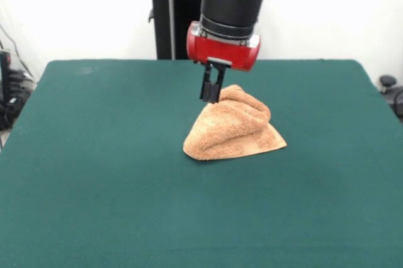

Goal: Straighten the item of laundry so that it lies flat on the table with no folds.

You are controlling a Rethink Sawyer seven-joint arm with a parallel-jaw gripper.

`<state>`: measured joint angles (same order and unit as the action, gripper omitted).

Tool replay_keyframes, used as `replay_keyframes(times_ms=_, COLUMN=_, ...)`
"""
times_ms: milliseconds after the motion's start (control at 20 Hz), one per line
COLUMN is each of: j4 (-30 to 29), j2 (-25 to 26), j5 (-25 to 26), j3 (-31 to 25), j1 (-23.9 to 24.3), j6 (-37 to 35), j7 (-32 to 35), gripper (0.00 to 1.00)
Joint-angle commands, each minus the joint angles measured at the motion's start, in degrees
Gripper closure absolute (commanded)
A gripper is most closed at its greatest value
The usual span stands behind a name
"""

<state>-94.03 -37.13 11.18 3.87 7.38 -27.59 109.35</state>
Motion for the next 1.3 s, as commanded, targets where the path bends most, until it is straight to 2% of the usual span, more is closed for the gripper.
replay_keyframes(times_ms=50, j4=-4.6, j2=2.7, j5=2.0, j3=-5.5, j1=-1.1, j6=-3.1, j7=0.3, gripper=1.0)
replay_keyframes(times_ms=350, j4=-5.4, j2=2.5, j5=1.5, j3=-5.1, j1=-3.0, j6=-2.3, j7=2.8, gripper=1.0)
replay_keyframes(times_ms=600, j4=-8.9, j2=-0.2, j5=-1.1, j3=-6.3, j1=-4.0, j6=-4.4, j7=4.2, gripper=1.0)
replay_keyframes(times_ms=1000, j4=-14.5, j2=-4.7, j5=-2.9, j3=-7.5, j1=-6.1, j6=-2.4, j7=6.2, gripper=1.0)
replay_keyframes(times_ms=1300, j4=-15.7, j2=-4.3, j5=-2.9, j3=-6.8, j1=-8.2, j6=0.2, j7=7.9, gripper=1.0)
